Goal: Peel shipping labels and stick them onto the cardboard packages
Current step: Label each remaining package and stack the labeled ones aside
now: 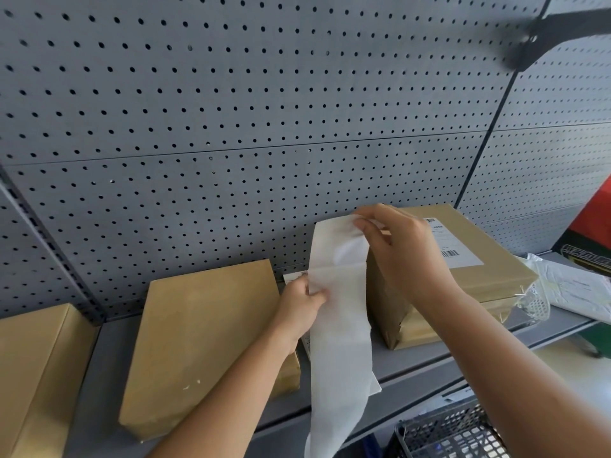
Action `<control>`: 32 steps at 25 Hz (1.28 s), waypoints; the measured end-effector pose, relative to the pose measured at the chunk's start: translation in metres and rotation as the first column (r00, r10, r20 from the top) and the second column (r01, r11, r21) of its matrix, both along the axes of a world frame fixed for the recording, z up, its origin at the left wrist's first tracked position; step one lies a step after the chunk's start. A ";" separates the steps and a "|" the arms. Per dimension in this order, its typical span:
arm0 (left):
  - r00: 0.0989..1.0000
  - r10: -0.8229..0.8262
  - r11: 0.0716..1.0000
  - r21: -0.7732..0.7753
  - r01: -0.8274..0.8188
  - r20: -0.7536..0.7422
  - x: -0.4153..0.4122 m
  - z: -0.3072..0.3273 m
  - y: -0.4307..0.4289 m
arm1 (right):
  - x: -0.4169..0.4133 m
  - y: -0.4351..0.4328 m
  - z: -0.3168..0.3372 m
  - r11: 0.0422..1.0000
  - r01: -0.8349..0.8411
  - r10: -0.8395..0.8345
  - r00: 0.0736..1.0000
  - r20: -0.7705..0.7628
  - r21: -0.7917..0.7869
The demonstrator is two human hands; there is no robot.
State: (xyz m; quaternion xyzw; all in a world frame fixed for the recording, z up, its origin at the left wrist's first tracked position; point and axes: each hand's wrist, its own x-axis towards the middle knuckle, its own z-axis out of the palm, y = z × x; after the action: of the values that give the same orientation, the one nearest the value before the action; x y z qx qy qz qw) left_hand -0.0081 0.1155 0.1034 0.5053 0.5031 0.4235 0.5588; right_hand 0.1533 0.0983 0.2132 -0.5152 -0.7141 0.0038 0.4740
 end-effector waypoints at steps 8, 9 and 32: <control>0.969 -0.117 0.985 -0.149 0.086 -0.216 0.000 -0.006 -0.001 | -0.001 -0.012 0.028 0.999 -0.009 0.011 0.999 -0.042 0.037; 0.949 -0.196 0.969 -0.195 0.150 -0.245 -0.001 -0.004 -0.003 | -0.001 -0.014 0.028 0.999 -0.020 0.021 0.999 -0.034 0.034; 0.851 0.237 0.958 -0.260 -0.123 0.469 -0.123 0.048 -0.008 | -0.061 -0.018 -0.028 0.889 -0.419 0.442 0.889 0.115 -0.184</control>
State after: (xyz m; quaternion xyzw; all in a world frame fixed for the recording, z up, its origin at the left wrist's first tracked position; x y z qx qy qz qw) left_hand -0.1308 0.1073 0.1511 0.2650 0.4320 0.5311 0.6790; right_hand 0.0923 0.0803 0.1850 -0.3776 -0.8425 0.1247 0.3635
